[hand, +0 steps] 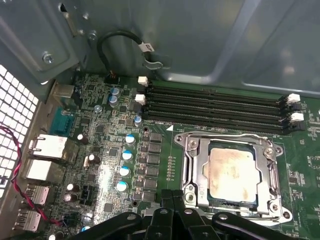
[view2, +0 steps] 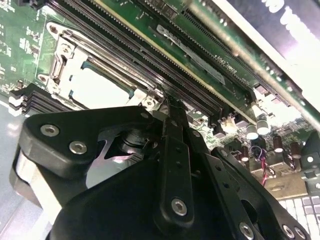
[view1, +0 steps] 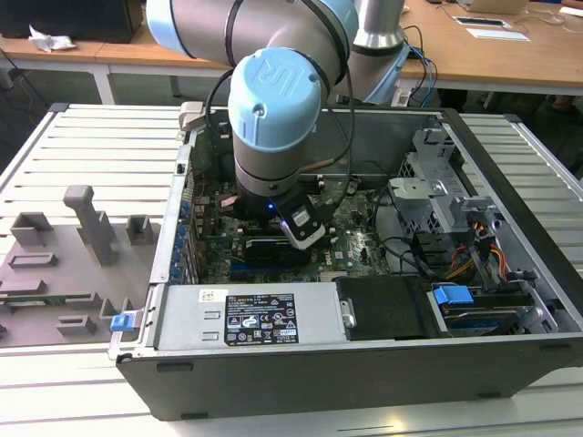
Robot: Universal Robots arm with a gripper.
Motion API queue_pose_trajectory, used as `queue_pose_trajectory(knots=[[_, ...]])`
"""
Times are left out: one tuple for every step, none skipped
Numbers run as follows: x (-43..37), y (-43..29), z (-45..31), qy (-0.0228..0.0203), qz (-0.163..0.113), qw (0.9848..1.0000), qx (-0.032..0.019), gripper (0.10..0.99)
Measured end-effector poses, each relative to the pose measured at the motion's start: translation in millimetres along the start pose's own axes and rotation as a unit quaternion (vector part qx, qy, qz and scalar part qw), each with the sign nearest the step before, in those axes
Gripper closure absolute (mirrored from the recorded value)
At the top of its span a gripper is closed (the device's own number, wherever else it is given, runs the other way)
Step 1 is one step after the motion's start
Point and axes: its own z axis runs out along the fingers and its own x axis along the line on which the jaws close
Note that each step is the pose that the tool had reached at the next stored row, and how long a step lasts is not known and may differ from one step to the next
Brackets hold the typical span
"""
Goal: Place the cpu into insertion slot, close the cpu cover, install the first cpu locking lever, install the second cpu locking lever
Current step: 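Install the second cpu locking lever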
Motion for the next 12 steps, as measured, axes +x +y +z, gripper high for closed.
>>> queue_pose_trajectory(knots=[[0.1, -0.2, 0.3, -0.0001, 0.0, 1.0, -0.0001, 0.98], [0.1, -0.4, 0.3, -0.0002, 0.0, 1.0, -0.0002, 0.98], [0.1, -0.4, -0.1, -0.0002, 0.0, 1.0, -0.0002, 0.98], [-0.1, 0.2, -1.7, -0.0003, 0.0, 1.0, -0.0003, 0.98], [-0.1, 1.1, -4.1, -0.0003, 0.0, 1.0, -0.0003, 0.98], [-0.2, 1.5, -5.0, -0.0003, 0.0, 1.0, -0.0002, 0.98], [-0.1, 1.3, -5.3, -0.0003, 0.0, 1.0, 0.0, 0.98], [-0.1, 0.8, -5.7, -0.0002, 0.0, 1.0, 0.0001, 0.98], [0.0, 0.5, -5.8, -0.0002, 0.0, 1.0, 0.0001, 0.98], [0.0, 0.5, -5.8, -0.0003, 0.0, 1.0, 0.0001, 0.98], [0.0, 0.6, -6.0, -0.0003, 0.0, 1.0, 0.0001, 0.98], [0.0, 0.8, -6.6, -0.0003, 0.0, 1.0, 0.0001, 0.98]])
